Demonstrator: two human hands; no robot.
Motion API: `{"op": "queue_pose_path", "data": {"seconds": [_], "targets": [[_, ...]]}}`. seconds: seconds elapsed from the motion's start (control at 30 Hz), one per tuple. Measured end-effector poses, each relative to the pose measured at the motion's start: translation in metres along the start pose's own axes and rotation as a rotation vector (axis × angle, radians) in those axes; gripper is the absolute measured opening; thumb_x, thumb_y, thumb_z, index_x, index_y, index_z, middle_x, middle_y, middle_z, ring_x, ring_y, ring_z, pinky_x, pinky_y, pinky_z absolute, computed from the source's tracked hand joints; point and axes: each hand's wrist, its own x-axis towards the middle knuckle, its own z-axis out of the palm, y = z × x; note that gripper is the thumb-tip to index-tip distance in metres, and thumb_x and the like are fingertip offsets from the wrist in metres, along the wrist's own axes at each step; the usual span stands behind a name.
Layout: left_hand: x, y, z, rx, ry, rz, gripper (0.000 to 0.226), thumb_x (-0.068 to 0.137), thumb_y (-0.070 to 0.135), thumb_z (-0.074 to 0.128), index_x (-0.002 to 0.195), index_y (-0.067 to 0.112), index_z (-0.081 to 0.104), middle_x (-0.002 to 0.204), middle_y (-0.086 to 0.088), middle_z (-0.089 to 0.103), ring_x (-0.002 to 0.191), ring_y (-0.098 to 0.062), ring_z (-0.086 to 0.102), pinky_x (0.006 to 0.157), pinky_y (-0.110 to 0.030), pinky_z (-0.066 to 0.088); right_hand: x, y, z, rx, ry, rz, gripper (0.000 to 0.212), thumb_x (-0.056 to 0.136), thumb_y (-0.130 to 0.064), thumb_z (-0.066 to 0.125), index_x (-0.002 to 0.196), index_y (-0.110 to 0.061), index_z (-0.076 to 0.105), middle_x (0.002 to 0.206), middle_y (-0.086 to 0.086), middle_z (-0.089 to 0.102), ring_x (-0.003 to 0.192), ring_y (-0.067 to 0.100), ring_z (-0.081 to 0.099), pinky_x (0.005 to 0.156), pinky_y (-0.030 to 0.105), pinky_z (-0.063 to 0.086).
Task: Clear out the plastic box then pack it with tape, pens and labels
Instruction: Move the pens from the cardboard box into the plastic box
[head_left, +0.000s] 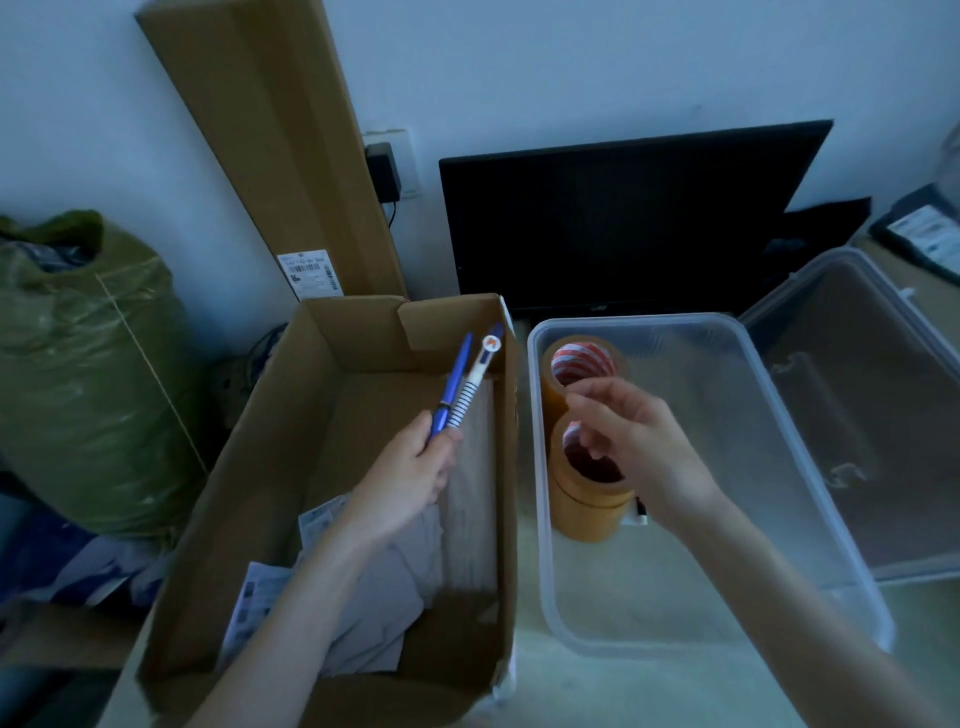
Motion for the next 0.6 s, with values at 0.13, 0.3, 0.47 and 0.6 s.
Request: {"op": "queue_pose_path", "data": {"seconds": [0.13, 0.3, 0.47, 0.6], "targets": [[-0.03, 0.005, 0.025, 0.18, -0.114, 0.133, 0.015, 0.099, 0.029, 0.042, 0.107, 0.018, 0.05, 0.066, 0.004, 0.045, 0.051, -0.003, 0.041, 0.048, -0.019, 0.036, -0.008, 0.0, 0.005, 0.05, -0.14, 0.059, 0.017, 0.092, -0.025, 0.059, 0.084, -0.015, 0.069, 0.057, -0.001, 0.047, 0.051, 0.012, 0.039, 0.054, 0.025, 0.031], [-0.04, 0.007, 0.05, 0.329, -0.196, 0.179, 0.02, 0.099, 0.039, 0.04, 0.105, 0.023, 0.052, 0.069, 0.002, 0.047, 0.057, -0.01, 0.043, 0.056, -0.034, 0.037, -0.015, 0.006, -0.002, 0.274, -0.239, 0.181, 0.031, 0.088, -0.022, 0.063, 0.104, 0.004, 0.061, 0.063, 0.001, 0.044, 0.051, 0.012, 0.036, 0.045, 0.019, 0.029], [-0.033, 0.019, 0.067, 0.407, -0.232, 0.205, 0.015, 0.099, 0.039, 0.039, 0.102, 0.029, 0.05, 0.071, 0.004, 0.049, 0.056, -0.005, 0.044, 0.052, -0.021, 0.036, -0.019, 0.008, -0.01, 0.359, -0.223, 0.159, 0.032, 0.085, -0.029, 0.064, 0.101, -0.002, 0.057, 0.078, 0.014, 0.048, 0.065, 0.018, 0.045, 0.06, 0.024, 0.041], [-0.026, 0.02, 0.08, 0.402, -0.158, 0.28, 0.018, 0.098, 0.037, 0.045, 0.101, 0.022, 0.055, 0.067, 0.007, 0.05, 0.051, 0.0, 0.044, 0.047, -0.014, 0.032, -0.013, 0.001, -0.022, 0.367, -0.084, 0.077, 0.03, 0.097, -0.026, 0.05, 0.105, 0.002, 0.057, 0.094, 0.024, 0.06, 0.088, 0.032, 0.06, 0.086, 0.04, 0.049]]}}
